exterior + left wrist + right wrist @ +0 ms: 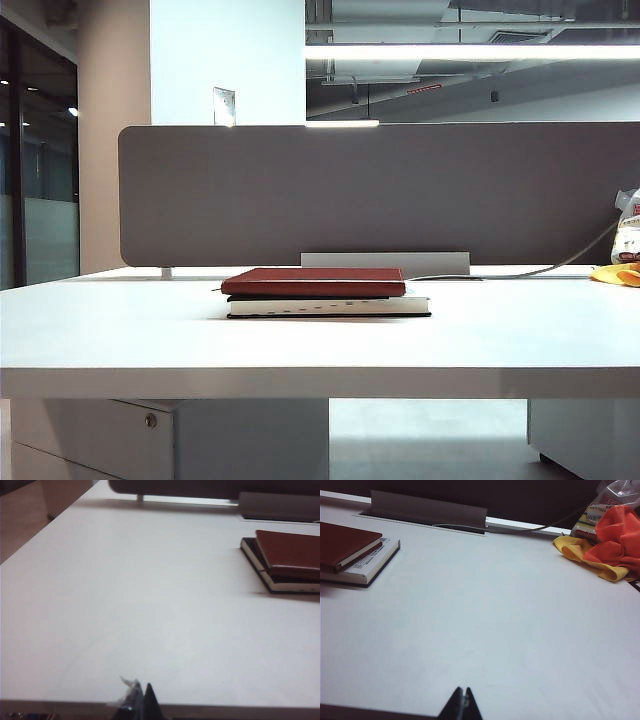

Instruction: Pick up the red book and place it on top of the black book.

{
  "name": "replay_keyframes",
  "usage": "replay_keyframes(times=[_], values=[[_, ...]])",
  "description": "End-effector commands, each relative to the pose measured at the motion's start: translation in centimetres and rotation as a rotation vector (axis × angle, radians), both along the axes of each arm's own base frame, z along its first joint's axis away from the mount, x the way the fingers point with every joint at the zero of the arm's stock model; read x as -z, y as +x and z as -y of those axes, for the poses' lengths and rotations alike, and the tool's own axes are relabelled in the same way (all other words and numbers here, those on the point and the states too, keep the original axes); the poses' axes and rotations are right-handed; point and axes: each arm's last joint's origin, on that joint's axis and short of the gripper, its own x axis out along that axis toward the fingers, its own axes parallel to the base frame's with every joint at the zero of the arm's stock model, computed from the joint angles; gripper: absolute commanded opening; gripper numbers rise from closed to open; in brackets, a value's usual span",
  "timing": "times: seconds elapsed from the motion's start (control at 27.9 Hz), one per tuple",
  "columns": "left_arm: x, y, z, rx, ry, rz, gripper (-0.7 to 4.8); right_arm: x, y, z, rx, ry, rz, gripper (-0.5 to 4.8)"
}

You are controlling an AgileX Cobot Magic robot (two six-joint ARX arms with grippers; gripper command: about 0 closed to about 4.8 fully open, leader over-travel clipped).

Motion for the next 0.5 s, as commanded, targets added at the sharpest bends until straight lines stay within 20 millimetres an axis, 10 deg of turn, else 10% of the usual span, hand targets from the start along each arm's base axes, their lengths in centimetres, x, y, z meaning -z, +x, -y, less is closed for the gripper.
replay_keyframes(times=[0.04,0.5], values=[[0.21,0.03,-0.01,0.009,0.033,-0.007,-0.05,-0.06,0.03,-0.02,-0.004,0.001,0.014,0.04],[0.37,0.00,-0.08,0.004,0.038,-0.024,-0.05,-0.06,0.03,-0.02,-0.004,0.001,0.014,0.04]])
